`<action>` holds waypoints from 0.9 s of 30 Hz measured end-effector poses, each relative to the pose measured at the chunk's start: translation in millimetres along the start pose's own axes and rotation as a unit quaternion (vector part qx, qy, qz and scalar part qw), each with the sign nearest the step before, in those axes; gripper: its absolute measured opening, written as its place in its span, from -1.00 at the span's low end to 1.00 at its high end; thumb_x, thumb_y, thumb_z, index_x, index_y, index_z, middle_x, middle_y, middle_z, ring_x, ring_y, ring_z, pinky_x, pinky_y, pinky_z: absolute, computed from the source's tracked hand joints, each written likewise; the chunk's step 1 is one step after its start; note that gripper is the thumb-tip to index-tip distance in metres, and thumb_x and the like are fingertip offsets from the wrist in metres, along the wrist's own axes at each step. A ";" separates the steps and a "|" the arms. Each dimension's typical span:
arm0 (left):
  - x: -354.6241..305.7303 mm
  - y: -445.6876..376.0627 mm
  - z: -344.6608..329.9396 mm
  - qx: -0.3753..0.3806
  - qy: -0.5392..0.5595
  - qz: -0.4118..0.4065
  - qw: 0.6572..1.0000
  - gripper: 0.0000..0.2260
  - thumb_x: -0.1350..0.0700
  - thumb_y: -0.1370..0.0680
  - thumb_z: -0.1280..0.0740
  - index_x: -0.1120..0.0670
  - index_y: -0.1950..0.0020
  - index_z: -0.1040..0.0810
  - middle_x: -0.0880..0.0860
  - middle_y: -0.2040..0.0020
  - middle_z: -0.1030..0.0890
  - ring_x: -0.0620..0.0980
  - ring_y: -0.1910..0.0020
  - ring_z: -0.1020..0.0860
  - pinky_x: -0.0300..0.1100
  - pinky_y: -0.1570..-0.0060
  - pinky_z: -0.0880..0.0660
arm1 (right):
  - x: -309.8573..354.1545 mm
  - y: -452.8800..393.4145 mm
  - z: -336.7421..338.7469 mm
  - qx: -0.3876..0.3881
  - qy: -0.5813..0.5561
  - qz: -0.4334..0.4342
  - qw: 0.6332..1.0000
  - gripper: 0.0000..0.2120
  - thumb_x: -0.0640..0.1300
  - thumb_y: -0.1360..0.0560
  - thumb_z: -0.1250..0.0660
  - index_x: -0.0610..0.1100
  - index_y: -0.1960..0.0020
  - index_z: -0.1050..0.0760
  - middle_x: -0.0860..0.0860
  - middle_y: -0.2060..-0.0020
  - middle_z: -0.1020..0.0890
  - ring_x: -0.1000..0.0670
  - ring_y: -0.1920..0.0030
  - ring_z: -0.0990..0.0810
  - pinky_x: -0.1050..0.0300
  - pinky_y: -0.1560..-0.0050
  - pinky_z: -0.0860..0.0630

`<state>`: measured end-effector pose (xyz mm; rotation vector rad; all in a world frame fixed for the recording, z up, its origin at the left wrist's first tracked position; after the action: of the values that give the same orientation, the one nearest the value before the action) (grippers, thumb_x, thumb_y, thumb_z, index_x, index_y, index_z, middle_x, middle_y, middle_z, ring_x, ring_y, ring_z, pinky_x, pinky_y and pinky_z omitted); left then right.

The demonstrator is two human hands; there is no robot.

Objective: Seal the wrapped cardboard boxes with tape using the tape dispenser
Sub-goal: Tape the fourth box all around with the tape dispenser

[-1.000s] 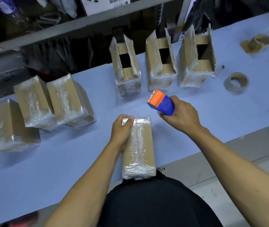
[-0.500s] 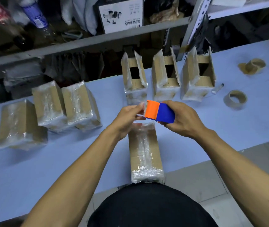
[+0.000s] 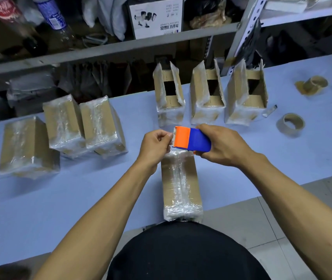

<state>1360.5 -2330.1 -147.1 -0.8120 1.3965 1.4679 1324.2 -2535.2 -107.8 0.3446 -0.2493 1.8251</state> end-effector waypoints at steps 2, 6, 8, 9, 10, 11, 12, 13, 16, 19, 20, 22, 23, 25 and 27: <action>12.4 -1.3 13.2 -0.050 0.029 0.021 0.998 -0.81 0.19 -0.62 -0.35 0.08 0.20 -0.59 -0.02 0.35 -0.53 -0.12 0.39 -0.47 -0.20 0.29 -0.56 | -11.2 4.5 0.3 0.016 0.001 -0.009 1.000 -0.62 0.17 -0.36 -0.41 0.08 -0.06 -0.34 0.15 0.12 -0.54 -0.01 0.17 -0.49 0.12 0.30 -0.38; 40.0 -4.5 55.0 -0.096 0.028 0.074 0.992 -0.84 0.20 -0.61 -0.35 0.09 0.17 -0.59 0.02 0.29 -0.49 -0.09 0.36 -0.44 -0.20 0.31 -0.58 | -42.3 16.7 1.5 0.048 0.047 -0.048 0.997 -0.61 0.21 -0.39 -0.41 0.10 -0.09 -0.35 0.14 0.15 -0.55 0.00 0.18 -0.50 0.19 0.36 -0.31; 52.6 -6.2 59.3 -0.094 0.011 0.092 0.991 -0.84 0.20 -0.60 -0.35 0.08 0.18 -0.60 0.03 0.28 -0.51 -0.08 0.36 -0.42 -0.20 0.31 -0.56 | -48.6 19.1 -3.7 0.068 0.041 -0.056 0.995 -0.59 0.22 -0.39 -0.41 0.08 -0.11 -0.36 0.11 0.13 -0.55 -0.01 0.16 -0.51 0.16 0.33 -0.38; 58.0 -7.5 57.1 -0.092 0.007 0.102 0.990 -0.84 0.20 -0.60 -0.35 0.07 0.17 -0.60 0.03 0.27 -0.52 -0.07 0.36 -0.41 -0.19 0.30 -0.56 | -49.9 19.1 -6.8 0.074 0.034 -0.060 0.995 -0.59 0.21 -0.40 -0.42 0.07 -0.11 -0.37 0.09 0.13 -0.55 -0.01 0.15 -0.51 0.12 0.29 -0.44; 62.9 -8.4 53.8 -0.091 0.005 0.113 0.989 -0.84 0.20 -0.61 -0.34 0.06 0.16 -0.60 0.03 0.26 -0.52 -0.06 0.35 -0.40 -0.18 0.28 -0.56 | -50.9 18.8 -9.3 0.081 0.033 -0.063 0.994 -0.60 0.20 -0.40 -0.43 0.06 -0.11 -0.38 0.08 0.13 -0.56 -0.02 0.14 -0.51 0.09 0.25 -0.48; 67.7 -9.0 50.8 -0.090 0.002 0.124 0.988 -0.84 0.20 -0.61 -0.34 0.06 0.16 -0.60 0.03 0.24 -0.53 -0.05 0.33 -0.41 -0.17 0.26 -0.55 | -52.1 18.5 -11.7 0.089 0.036 -0.067 0.993 -0.61 0.19 -0.40 -0.43 0.06 -0.10 -0.38 0.07 0.13 -0.56 -0.02 0.14 -0.51 0.08 0.22 -0.49; 72.2 -9.4 48.5 -0.088 -0.002 0.133 0.987 -0.84 0.20 -0.61 -0.33 0.05 0.15 -0.61 0.03 0.23 -0.53 -0.04 0.31 -0.41 -0.17 0.25 -0.53 | -53.2 18.1 -14.1 0.096 0.037 -0.073 0.992 -0.62 0.18 -0.40 -0.43 0.06 -0.10 -0.38 0.07 0.13 -0.55 -0.03 0.14 -0.51 0.08 0.21 -0.49; 76.2 -9.2 46.2 -0.088 -0.004 0.139 0.986 -0.84 0.20 -0.61 -0.32 0.04 0.14 -0.61 0.02 0.22 -0.54 -0.03 0.29 -0.42 -0.17 0.23 -0.50 | -53.9 17.7 -16.7 0.104 0.035 -0.079 0.991 -0.62 0.17 -0.41 -0.43 0.06 -0.10 -0.39 0.06 0.13 -0.55 -0.03 0.13 -0.52 0.08 0.21 -0.48; 88.3 -6.5 33.2 -0.093 0.008 0.163 0.982 -0.83 0.20 -0.61 -0.32 0.03 0.15 -0.62 0.02 0.21 -0.55 0.00 0.23 -0.43 -0.16 0.21 -0.44 | -54.6 17.6 -27.1 0.115 0.011 -0.093 0.989 -0.60 0.15 -0.41 -0.44 0.02 -0.12 -0.39 0.05 0.09 -0.57 -0.05 0.13 -0.52 0.08 0.17 -0.49; 96.7 -1.1 5.8 -0.095 0.117 0.225 0.963 -0.90 0.18 -0.59 -0.35 0.08 0.10 -0.63 0.09 0.19 -0.59 0.05 0.29 -0.49 -0.18 0.24 -0.47 | -57.0 19.0 -35.0 0.115 0.007 -0.111 0.987 -0.58 0.15 -0.42 -0.44 -0.02 -0.11 -0.37 0.02 0.08 -0.59 -0.07 0.14 -0.52 0.09 0.21 -0.45; 97.8 -0.2 -3.0 -0.089 0.173 0.252 0.948 -0.94 0.15 -0.59 -0.38 0.11 0.03 -0.63 0.11 0.21 -0.61 0.05 0.32 -0.52 -0.16 0.24 -0.52 | -58.7 20.0 -36.9 0.115 0.010 -0.119 0.986 -0.58 0.15 -0.42 -0.44 -0.03 -0.10 -0.36 0.01 0.08 -0.59 -0.08 0.14 -0.52 0.10 0.22 -0.43; 100.6 -2.0 -12.5 -0.065 0.227 0.304 0.923 -0.81 0.07 -0.57 -0.43 0.17 -0.07 -0.61 0.10 0.26 -0.61 0.06 0.32 -0.55 -0.05 0.14 -0.56 | -61.3 22.1 -40.6 0.115 0.004 -0.130 0.985 -0.57 0.16 -0.42 -0.44 -0.05 -0.09 -0.36 0.00 0.08 -0.59 -0.08 0.16 -0.50 0.10 0.23 -0.42; 102.0 -2.4 -12.2 -0.056 0.232 0.328 0.914 -0.77 0.02 -0.57 -0.44 0.16 -0.09 -0.59 0.10 0.25 -0.59 0.06 0.31 -0.55 -0.03 0.11 -0.57 | -61.7 22.7 -42.2 0.115 -0.003 -0.132 0.985 -0.57 0.16 -0.42 -0.44 -0.05 -0.09 -0.36 0.00 0.08 -0.59 -0.07 0.17 -0.49 0.10 0.23 -0.42; 105.2 -1.4 -3.9 -0.074 0.197 0.346 0.914 -0.75 0.00 -0.59 -0.41 0.11 -0.19 -0.54 0.16 0.13 -0.63 0.02 0.37 -0.52 -0.12 0.25 -0.53 | -61.4 23.6 -44.7 0.118 -0.021 -0.131 0.984 -0.55 0.17 -0.41 -0.45 -0.05 -0.09 -0.35 0.02 0.08 -0.58 -0.05 0.17 -0.49 0.11 0.22 -0.43; 105.0 -2.2 2.6 -0.126 0.146 0.300 0.934 -0.75 -0.06 -0.65 -0.28 0.08 -0.22 -0.50 0.17 -0.04 -0.59 0.02 0.26 -0.49 -0.14 0.23 -0.40 | -63.0 24.0 -45.2 0.121 -0.028 -0.129 0.984 -0.55 0.18 -0.41 -0.46 -0.03 -0.10 -0.35 0.04 0.09 -0.57 -0.05 0.17 -0.51 0.12 0.21 -0.45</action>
<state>1325.5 -2309.3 -243.8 -0.8245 1.8093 2.0924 1312.4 -2582.8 -172.4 0.5727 -0.0180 1.5921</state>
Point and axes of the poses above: each hand's wrist, its own y-axis away from the middle knuckle, its own z-axis out of the back of the hand, x = y × z, the point moved 3 cm from there along -y, towards the middle knuckle
